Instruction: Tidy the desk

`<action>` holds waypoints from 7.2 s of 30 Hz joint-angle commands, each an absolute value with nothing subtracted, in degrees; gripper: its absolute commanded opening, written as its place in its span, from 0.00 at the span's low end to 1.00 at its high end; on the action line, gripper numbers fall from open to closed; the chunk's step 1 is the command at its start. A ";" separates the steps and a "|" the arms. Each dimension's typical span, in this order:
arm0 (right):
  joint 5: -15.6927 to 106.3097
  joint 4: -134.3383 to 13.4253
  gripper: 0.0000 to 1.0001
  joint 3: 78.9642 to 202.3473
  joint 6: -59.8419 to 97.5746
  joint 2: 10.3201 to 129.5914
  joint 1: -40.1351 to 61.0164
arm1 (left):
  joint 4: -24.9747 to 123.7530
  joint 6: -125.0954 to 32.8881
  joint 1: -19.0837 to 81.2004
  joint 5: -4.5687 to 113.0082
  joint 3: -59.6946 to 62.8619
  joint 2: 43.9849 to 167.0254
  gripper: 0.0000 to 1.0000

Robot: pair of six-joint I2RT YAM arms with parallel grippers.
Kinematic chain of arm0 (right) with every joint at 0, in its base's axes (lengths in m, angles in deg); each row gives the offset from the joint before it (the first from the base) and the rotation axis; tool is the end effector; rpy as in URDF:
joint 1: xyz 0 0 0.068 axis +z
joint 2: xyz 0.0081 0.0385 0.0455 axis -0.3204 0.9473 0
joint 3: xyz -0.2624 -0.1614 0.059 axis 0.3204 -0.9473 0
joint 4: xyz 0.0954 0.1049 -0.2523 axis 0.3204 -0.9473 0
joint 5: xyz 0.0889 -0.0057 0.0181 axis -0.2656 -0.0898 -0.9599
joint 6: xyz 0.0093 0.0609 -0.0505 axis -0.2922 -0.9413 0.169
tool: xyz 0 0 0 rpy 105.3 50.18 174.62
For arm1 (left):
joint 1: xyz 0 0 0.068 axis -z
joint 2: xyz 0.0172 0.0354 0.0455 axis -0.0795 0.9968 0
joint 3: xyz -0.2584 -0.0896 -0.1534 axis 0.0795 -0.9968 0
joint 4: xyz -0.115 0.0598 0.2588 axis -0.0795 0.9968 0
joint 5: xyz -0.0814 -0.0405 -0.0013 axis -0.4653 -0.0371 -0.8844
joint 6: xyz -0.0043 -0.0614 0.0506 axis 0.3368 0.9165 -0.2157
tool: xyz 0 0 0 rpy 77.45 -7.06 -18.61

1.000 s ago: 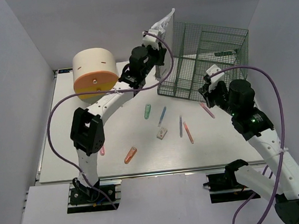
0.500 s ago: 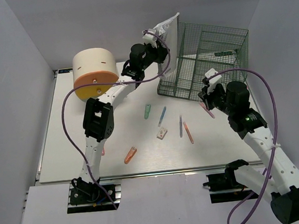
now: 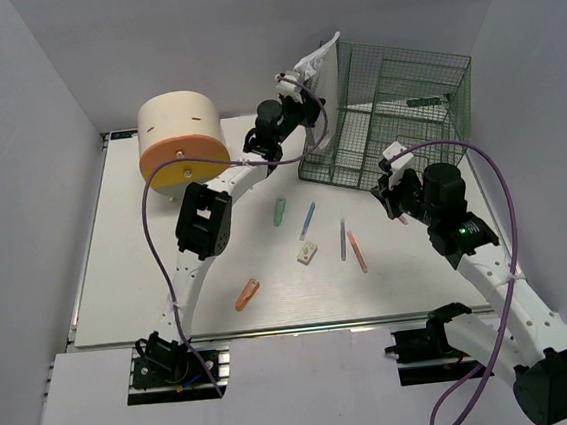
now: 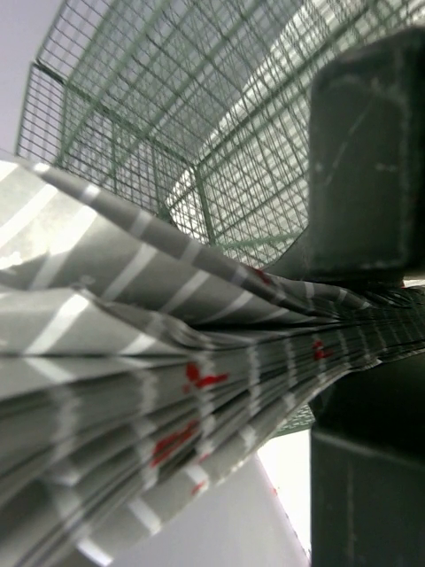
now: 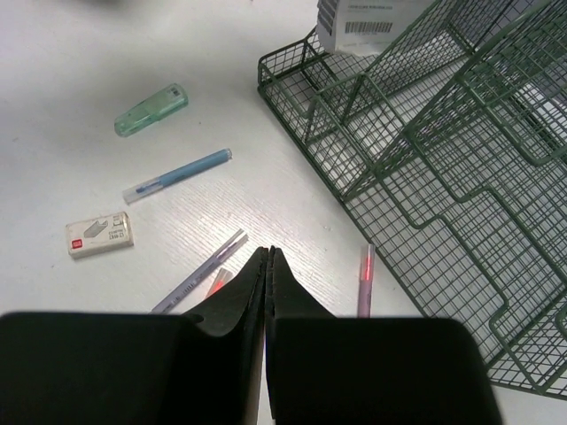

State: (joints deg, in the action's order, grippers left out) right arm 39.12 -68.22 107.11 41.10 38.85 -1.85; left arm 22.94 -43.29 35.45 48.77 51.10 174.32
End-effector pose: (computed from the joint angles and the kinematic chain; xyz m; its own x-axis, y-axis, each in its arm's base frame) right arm 0.2235 0.0847 0.3301 -0.1250 -0.3075 -0.9433 -0.5540 0.8104 -0.1907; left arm 0.5793 -0.3655 0.2573 -0.0872 -0.2293 -0.9694 0.7014 0.6769 -0.2232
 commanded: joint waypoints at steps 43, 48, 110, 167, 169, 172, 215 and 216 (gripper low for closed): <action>34.06 -63.64 0.01 104.22 43.43 37.04 -2.43 | 11.33 -48.46 36.90 54.48 33.24 147.66 0.89; 28.18 -64.69 0.68 104.31 43.79 37.56 -2.52 | 17.02 -45.12 36.90 55.54 14.90 131.64 0.74; 12.34 -70.67 0.40 106.15 46.16 42.40 -5.85 | 80.85 -41.51 13.96 76.10 15.55 123.00 0.62; 9.01 -71.90 0.58 106.15 46.86 43.37 -8.14 | 78.39 -39.05 14.31 65.47 -5.02 101.21 0.68; 9.00 -71.90 0.58 106.24 46.95 43.28 -8.05 | 79.00 -39.40 14.31 64.86 -4.85 100.59 0.68; 8.92 -72.25 0.58 106.15 47.48 43.37 -8.05 | 80.67 -40.02 14.31 63.63 -4.14 99.71 0.67; 24.82 -103.19 0.67 136.74 115.06 91.16 24.47 | 67.14 -49.77 15.46 47.27 -33.50 67.98 0.78; 25.26 -103.54 0.67 137.87 115.15 91.96 24.82 | 67.22 -49.77 15.46 47.45 -33.41 67.81 0.78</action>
State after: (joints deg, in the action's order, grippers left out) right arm 22.97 -101.09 134.47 113.40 90.02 23.88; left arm 66.96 -49.21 15.30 45.66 -35.34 68.86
